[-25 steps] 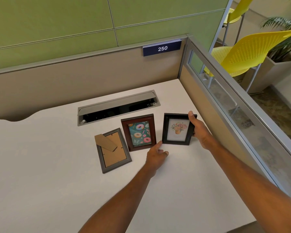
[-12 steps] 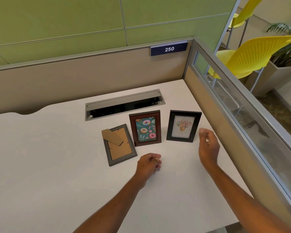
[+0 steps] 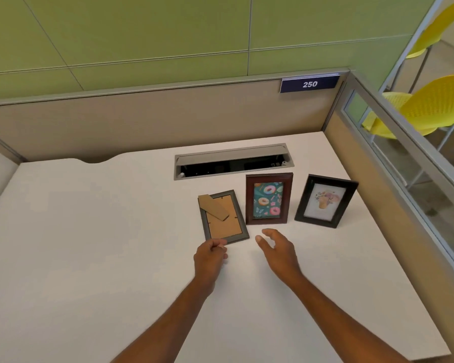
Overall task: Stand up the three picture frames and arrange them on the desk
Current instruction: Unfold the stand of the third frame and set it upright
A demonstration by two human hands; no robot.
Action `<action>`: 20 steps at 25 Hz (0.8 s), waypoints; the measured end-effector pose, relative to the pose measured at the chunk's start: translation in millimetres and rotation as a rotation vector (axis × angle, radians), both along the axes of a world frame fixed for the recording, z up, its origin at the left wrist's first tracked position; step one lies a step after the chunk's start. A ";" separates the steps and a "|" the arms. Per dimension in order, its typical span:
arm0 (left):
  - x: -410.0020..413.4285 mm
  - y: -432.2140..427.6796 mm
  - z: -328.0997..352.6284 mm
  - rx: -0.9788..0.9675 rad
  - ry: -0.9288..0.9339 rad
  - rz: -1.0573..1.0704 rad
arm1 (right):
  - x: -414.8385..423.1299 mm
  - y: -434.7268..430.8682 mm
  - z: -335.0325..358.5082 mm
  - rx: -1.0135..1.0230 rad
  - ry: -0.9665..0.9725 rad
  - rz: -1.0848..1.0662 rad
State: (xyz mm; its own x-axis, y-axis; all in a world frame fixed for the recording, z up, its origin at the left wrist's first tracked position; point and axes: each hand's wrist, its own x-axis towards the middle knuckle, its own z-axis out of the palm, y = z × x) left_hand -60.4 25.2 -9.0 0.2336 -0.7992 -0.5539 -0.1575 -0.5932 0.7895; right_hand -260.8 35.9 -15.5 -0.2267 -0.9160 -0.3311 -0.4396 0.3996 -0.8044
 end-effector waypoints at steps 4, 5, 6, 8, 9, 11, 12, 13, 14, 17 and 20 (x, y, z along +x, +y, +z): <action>30.3 -6.7 1.0 -0.011 -0.083 0.055 | 26.4 -11.2 -0.3 0.106 0.015 0.033; 35.2 -8.7 0.5 0.009 -0.058 0.042 | 31.4 -13.9 -0.8 0.120 0.033 0.038; 37.8 -11.0 0.9 0.027 -0.030 0.031 | 35.2 -16.7 -1.4 0.130 0.049 0.041; 38.8 -15.3 0.7 0.061 -0.006 0.019 | 41.0 -21.2 -1.5 0.143 0.060 0.046; 37.9 -16.7 0.8 0.077 -0.011 0.005 | 43.7 -22.8 -1.9 0.143 0.056 0.049; 37.4 -19.0 -2.6 0.098 -0.029 -0.027 | 49.5 -25.0 -3.8 0.137 0.056 0.055; 37.4 -20.1 -2.8 0.109 -0.025 -0.037 | 51.8 -25.6 -4.6 0.136 0.055 0.053; 37.9 -20.9 -2.1 0.120 -0.014 -0.043 | 54.2 -25.7 -5.0 0.136 0.051 0.044; 38.7 -21.8 -0.4 0.118 -0.006 -0.039 | 55.8 -25.4 -5.2 0.135 0.043 0.030; 44.7 -25.3 -3.8 0.124 0.012 0.018 | 58.7 -25.6 -5.5 0.123 -0.008 -0.019; 51.8 -25.6 -7.3 0.131 -0.006 0.048 | 61.7 -26.3 -6.5 0.134 -0.075 -0.058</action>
